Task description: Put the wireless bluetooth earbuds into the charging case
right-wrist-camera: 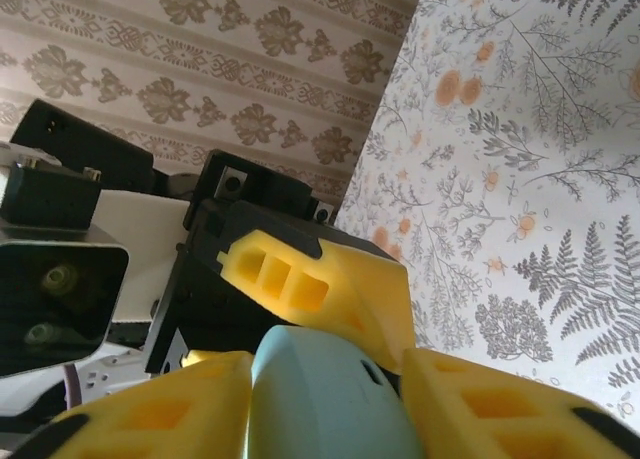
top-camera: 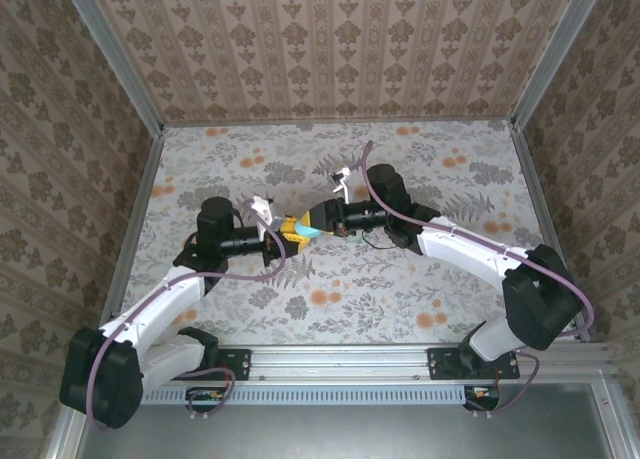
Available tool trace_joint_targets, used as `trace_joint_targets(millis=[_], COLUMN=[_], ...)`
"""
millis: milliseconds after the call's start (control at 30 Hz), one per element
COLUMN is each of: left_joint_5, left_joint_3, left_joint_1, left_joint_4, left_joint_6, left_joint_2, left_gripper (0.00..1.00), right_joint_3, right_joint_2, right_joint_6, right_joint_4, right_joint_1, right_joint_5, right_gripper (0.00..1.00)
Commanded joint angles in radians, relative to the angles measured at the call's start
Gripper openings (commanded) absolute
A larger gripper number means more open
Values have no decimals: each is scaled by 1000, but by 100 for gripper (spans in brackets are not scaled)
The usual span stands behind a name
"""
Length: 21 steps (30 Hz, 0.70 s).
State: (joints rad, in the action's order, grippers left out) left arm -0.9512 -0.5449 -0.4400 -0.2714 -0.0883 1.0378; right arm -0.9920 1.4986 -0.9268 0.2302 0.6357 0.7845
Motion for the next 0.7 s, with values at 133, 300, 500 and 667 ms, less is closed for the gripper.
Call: trace_joint_targets(millis=[133,300,500,667], left_joint_5=[76,127,349,603], left_joint_3=[-15,-9,43,106], left_joint_1=[-6,-5,11,52], left_joint_4=[12,70,183,263], left_joint_6=[6,-1,7,64], left_joint_2=[-44,-87,-237,-381], left_gripper=[14,77,100,100], right_joint_3=[6,-18,-58,-148], right_joint_2=[44,83,150,301], right_joint_6=[-95,-133,-35,139], right_joint_4=[91,112,-46,-184], right_joint_1=[-2,-18,-67,-24], right_joint_5=[46,36,-134,-308], right_gripper=[26,24,19,20])
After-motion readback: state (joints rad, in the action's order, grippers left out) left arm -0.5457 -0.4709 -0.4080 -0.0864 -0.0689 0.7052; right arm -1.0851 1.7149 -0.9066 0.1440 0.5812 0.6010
